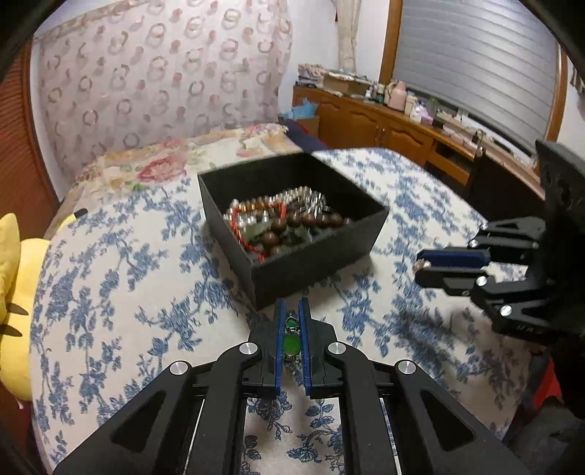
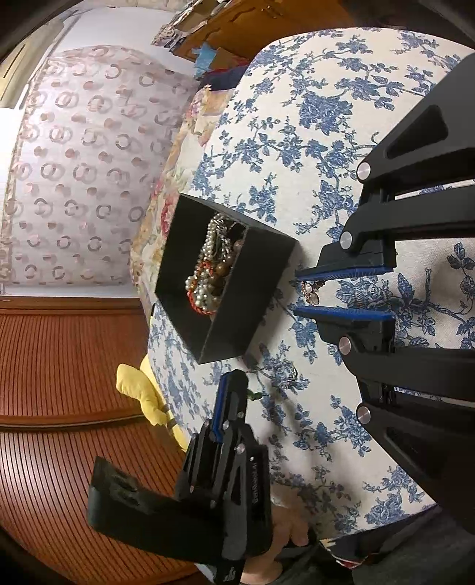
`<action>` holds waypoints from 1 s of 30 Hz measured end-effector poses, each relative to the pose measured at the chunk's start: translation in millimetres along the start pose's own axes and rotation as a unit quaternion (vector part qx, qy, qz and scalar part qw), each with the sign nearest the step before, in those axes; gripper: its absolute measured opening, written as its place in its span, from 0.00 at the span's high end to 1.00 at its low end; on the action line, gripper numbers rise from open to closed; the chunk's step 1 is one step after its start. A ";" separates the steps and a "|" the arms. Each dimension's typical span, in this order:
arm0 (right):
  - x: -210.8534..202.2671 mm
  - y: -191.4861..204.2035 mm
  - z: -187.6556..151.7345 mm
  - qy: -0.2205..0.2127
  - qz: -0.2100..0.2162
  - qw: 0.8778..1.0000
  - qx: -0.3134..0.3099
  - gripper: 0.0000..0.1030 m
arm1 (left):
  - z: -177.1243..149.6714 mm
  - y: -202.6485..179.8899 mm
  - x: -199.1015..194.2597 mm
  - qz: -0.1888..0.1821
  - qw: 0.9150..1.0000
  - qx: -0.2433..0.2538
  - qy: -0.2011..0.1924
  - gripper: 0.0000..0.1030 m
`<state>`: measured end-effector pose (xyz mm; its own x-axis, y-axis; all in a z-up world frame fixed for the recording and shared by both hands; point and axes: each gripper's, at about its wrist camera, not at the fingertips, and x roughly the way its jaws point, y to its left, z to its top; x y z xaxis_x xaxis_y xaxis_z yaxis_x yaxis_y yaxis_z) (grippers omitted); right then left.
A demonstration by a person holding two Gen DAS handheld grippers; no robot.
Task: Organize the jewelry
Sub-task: 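Lower the green-stone necklace into the black box and open the left tool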
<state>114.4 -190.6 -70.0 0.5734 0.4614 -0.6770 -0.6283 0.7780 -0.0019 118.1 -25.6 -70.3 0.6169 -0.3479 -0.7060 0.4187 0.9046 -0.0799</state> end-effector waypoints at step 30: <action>22.2 -37.8 68.3 -0.053 -0.012 0.998 0.041 0.85 | 94.3 10.4 -9.3 0.022 0.996 -0.026 -0.084 0.93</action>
<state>186.8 -180.7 -34.7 0.6433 0.4808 -0.5958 -0.5710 0.8197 0.0450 179.6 -36.2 1.8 0.7385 -0.3396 -0.5825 0.3562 0.9300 -0.0905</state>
